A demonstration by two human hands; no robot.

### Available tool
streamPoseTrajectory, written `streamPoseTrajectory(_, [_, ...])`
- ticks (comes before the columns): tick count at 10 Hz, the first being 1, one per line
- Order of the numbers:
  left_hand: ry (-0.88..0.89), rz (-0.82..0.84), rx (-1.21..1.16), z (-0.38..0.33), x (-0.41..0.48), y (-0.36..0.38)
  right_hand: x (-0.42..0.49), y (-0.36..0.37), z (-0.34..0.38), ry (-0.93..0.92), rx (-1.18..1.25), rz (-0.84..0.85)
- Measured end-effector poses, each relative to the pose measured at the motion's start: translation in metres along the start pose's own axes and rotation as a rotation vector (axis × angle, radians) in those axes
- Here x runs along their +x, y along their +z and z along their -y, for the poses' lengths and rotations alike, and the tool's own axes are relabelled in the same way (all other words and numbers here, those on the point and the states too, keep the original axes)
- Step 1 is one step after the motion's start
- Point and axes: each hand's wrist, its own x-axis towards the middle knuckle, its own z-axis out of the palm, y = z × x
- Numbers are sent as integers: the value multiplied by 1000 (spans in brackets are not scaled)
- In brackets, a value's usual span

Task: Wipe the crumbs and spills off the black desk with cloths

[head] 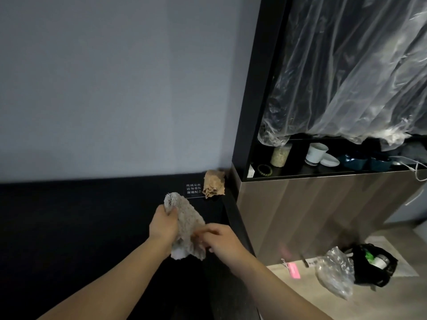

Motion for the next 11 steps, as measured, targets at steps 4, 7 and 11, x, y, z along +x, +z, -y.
streamPoseTrajectory(4, [723,-256,715,-58,94,39,115,-81,-1,27,-172,-149])
streamPoseTrajectory(7, [512,290,1467,-28,172,80,176,-121,-19,60,-178,-108])
streamPoseTrajectory(11, [627,203,1246,-7,157,67,164,-146,2,-86,-72,-282])
